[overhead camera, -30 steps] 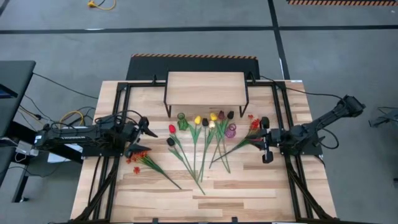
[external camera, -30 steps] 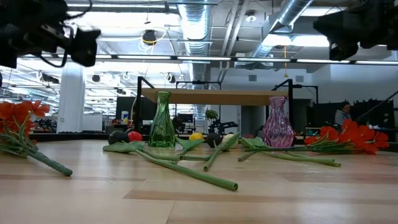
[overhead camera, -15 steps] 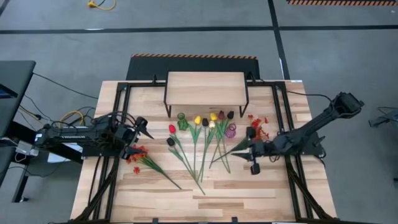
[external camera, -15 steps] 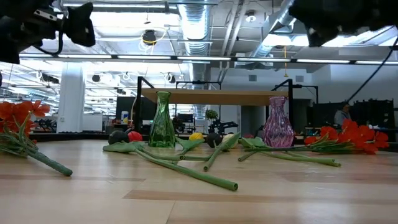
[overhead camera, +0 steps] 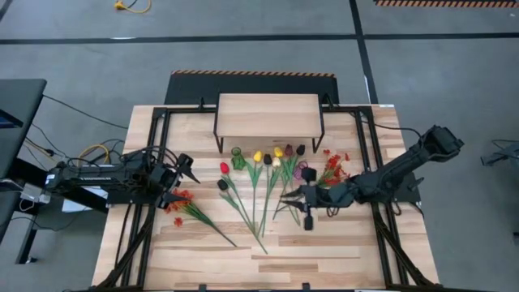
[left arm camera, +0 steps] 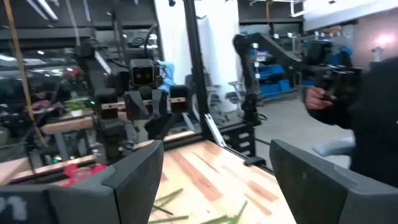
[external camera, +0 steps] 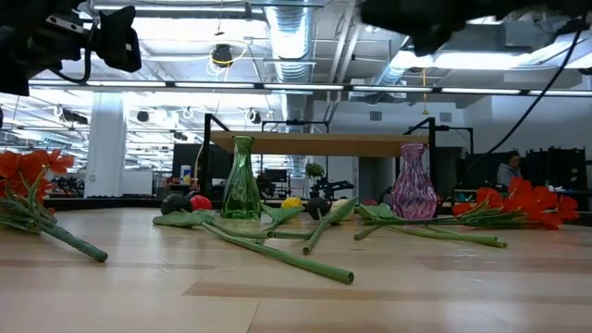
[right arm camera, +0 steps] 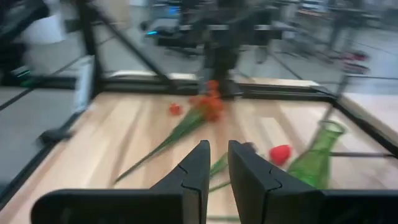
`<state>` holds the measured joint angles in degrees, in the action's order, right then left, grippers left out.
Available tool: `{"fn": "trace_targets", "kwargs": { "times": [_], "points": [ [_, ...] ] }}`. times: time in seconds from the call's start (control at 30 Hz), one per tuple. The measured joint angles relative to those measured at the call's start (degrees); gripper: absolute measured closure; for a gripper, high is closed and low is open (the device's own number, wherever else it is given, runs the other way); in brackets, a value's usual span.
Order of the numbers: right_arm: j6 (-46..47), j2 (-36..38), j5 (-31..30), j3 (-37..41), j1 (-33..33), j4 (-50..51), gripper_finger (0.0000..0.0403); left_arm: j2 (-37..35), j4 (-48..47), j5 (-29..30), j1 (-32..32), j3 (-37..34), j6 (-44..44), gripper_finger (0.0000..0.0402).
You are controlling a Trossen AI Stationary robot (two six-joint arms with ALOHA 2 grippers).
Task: Pick and place flowers into a vace then onto a shelf
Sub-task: Put the bottom black tulip into the green vase
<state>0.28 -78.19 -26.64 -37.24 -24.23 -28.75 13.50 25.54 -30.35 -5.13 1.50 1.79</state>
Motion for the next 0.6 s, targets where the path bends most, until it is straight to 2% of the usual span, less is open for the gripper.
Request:
{"fn": "trace_targets", "kwargs": {
  "times": [0.1, 0.37, 0.6],
  "points": [
    [2.68, -4.3, -1.93, -4.17, 2.34, -0.22, 0.0351, 0.02, 1.34, 1.25, 0.0, 0.0, -0.79, 0.0118],
    [0.82, -16.89, -1.76, -13.82, 5.96, 0.17, 0.0351, 0.02, 2.16, 1.42, 0.02, 0.0, -5.4, 0.0118],
    [0.83, -19.48, -1.73, -18.26, 5.84, 2.43, 0.0351, 0.87, 2.19, 4.16, 2.23, 0.01, -8.47, 0.0118]
  ]
}}
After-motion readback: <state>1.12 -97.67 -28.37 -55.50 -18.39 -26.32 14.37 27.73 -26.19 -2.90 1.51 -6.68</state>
